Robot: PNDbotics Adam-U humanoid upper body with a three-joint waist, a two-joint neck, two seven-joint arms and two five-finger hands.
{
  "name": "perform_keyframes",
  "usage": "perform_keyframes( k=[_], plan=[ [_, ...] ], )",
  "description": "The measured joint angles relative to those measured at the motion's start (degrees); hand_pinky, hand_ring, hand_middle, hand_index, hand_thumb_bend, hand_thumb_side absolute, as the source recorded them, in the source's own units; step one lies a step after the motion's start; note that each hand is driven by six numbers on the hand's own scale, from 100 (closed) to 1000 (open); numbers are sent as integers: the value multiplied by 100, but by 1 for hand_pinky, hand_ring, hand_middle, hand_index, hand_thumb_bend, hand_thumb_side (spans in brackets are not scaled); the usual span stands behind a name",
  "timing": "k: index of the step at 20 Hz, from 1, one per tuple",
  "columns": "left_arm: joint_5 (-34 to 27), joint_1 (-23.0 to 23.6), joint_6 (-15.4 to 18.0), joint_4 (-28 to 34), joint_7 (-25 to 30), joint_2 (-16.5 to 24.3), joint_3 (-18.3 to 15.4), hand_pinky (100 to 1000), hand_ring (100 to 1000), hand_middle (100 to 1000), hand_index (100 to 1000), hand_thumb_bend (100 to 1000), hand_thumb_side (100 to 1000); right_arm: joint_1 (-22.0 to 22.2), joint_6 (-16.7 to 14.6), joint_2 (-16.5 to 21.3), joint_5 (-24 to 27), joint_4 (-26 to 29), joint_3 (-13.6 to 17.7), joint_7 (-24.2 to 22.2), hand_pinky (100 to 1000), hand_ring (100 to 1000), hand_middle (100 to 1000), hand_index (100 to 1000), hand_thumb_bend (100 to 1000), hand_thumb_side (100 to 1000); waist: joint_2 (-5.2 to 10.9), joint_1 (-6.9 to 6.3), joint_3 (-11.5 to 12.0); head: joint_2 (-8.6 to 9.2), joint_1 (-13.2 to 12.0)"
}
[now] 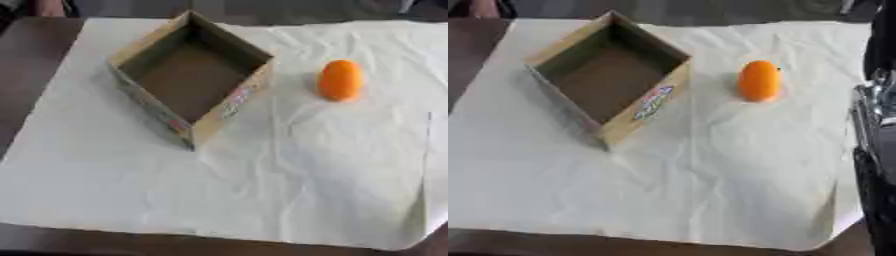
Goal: Pick up objects on the table and place them in the box.
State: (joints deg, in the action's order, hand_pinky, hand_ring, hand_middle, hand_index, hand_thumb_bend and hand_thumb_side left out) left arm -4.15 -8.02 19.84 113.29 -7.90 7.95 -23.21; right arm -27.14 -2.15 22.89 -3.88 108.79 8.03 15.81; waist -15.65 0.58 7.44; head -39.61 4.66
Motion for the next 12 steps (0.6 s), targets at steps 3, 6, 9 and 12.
perform_keyframes(
  k=[3, 6, 9, 12],
  plan=[
    [0, 0, 0, 0, 0, 0, 0, 379, 454, 673, 743, 111, 754, -1, 0, 0, 1, 0, 0, 0, 887, 961, 540, 794, 100, 1000, 1, -1, 1, 0, 0],
    [-1, 0, 0, 0, 0, 0, 0, 379, 453, 673, 743, 111, 754, -9, 0, 0, 1, 0, -2, 0, 883, 966, 558, 807, 100, 1000, 1, -1, 1, 0, 0],
    [-1, 0, 0, 0, 0, 0, 0, 379, 453, 673, 742, 110, 752, -99, 3, 6, -5, -3, -38, 0, 885, 983, 589, 830, 100, 1000, 1, -6, 3, -1, 3],
    [-2, 8, 0, 0, 0, 0, 0, 382, 453, 673, 742, 109, 753, -281, 52, 58, -92, -46, -132, -48, 900, 1000, 651, 884, 100, 1000, 1, -10, 12, -3, 14]
  ],
)
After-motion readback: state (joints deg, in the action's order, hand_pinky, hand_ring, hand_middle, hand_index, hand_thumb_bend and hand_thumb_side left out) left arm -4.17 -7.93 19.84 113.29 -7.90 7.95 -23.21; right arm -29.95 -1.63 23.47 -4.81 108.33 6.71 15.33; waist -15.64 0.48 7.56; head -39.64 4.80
